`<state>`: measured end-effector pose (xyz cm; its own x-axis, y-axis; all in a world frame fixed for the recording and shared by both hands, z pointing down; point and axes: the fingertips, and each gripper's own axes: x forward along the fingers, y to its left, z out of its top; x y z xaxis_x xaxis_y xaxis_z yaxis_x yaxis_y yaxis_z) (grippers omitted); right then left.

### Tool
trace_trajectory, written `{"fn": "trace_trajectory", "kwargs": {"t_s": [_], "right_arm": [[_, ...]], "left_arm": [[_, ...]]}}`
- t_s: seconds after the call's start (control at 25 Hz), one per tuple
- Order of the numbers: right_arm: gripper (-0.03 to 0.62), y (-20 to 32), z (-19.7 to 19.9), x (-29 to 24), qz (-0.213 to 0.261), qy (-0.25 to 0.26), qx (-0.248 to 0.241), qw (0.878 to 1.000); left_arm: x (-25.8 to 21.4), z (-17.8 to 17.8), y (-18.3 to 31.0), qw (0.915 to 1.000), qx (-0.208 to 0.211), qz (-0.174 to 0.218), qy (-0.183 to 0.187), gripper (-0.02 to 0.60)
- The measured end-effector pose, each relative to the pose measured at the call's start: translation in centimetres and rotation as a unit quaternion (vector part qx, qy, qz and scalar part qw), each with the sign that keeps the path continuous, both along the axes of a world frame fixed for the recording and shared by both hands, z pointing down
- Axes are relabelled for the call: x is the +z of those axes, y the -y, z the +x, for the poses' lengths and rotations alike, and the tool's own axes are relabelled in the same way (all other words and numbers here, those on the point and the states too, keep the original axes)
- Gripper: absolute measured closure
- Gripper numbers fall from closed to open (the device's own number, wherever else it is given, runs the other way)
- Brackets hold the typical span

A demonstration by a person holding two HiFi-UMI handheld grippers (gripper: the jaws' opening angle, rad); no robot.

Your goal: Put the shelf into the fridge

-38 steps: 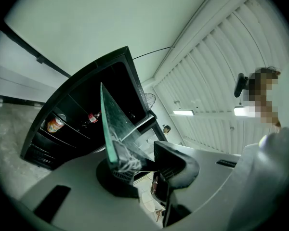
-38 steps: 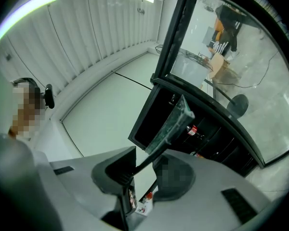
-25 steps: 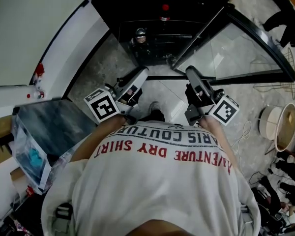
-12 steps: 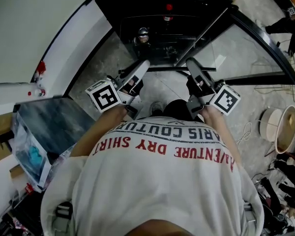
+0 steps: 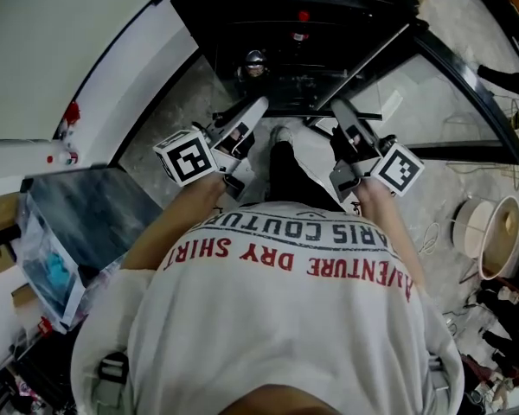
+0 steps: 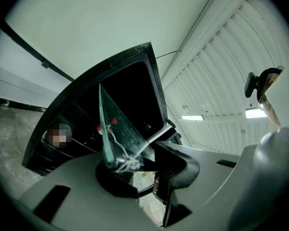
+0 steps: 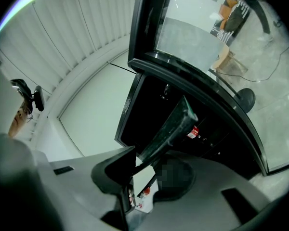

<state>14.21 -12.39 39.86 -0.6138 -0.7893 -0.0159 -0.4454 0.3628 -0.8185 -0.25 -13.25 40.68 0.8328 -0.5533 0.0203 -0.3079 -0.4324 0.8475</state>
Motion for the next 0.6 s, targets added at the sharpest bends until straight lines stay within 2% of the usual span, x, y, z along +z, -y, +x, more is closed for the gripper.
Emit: {"fn": "trace_trajectory", "kwargs": {"t_s": [0.6], "right_arm": [[0.491,3.3,0.0,1.0,-0.011,0.004,-0.018,1.0]], "left_arm": [[0.5,0.2,3.0,0.9999,-0.004,-0.002,0.01,0.453]]}}
